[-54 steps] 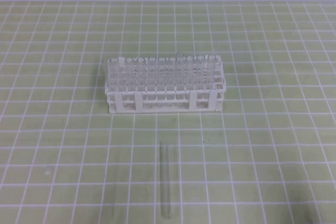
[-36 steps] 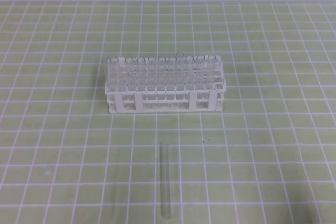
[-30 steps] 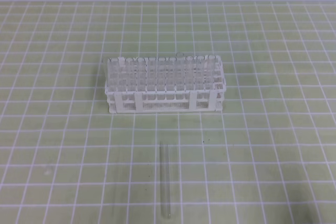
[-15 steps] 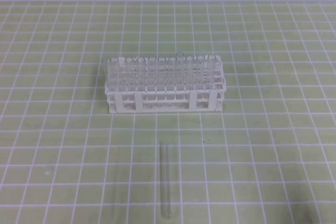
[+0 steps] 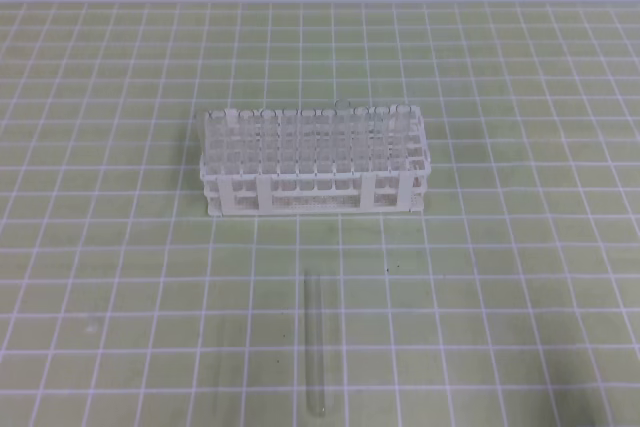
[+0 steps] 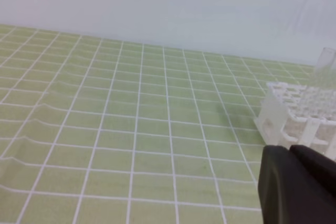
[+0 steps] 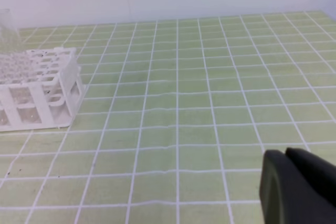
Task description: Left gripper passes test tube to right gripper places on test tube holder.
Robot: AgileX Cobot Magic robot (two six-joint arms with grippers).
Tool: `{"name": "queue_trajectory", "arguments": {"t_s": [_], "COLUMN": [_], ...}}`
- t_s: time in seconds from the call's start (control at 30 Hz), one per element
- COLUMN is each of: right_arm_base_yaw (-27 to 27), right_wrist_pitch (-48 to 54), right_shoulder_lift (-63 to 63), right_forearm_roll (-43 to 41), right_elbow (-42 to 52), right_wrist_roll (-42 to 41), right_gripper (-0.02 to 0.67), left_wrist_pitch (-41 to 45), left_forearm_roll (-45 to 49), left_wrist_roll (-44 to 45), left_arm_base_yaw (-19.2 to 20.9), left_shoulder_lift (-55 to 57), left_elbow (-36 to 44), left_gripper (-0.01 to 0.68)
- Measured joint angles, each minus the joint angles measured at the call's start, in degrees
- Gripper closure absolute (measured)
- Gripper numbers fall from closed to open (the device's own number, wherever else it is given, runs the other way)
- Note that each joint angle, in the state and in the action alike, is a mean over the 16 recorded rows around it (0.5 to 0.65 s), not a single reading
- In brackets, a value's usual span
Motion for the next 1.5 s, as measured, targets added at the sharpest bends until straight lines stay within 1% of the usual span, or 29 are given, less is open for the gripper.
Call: {"name": "queue_trajectory", "arguments": {"t_s": [1.13, 1.3, 1.5], "right_arm_base_yaw": [0.0, 0.0, 0.0], "right_wrist_pitch": [-0.7, -2.9, -9.1], "right_shoulder_lift": [0.0, 0.0, 0.0], "right_forearm_roll": [2.1, 7.2, 17.6], "right_elbow": [0.0, 0.0, 0.0], "right_wrist_roll": [0.0, 0.0, 0.0], "right_gripper": [0.665, 0.665, 0.665], "left_wrist_pitch": [-0.3, -1.2, -3.2], "left_forearm_roll": [-0.8, -4.1, -7.9], "left_wrist_roll": [-0.2, -3.2, -6.8], "left_arm_base_yaw": [0.0, 0.0, 0.0], "left_shoulder_lift": [-0.1, 0.2, 0.3], "left_elbow": [0.1, -0.2, -0.2], "left_gripper": [0.675, 0.675, 0.675]}}
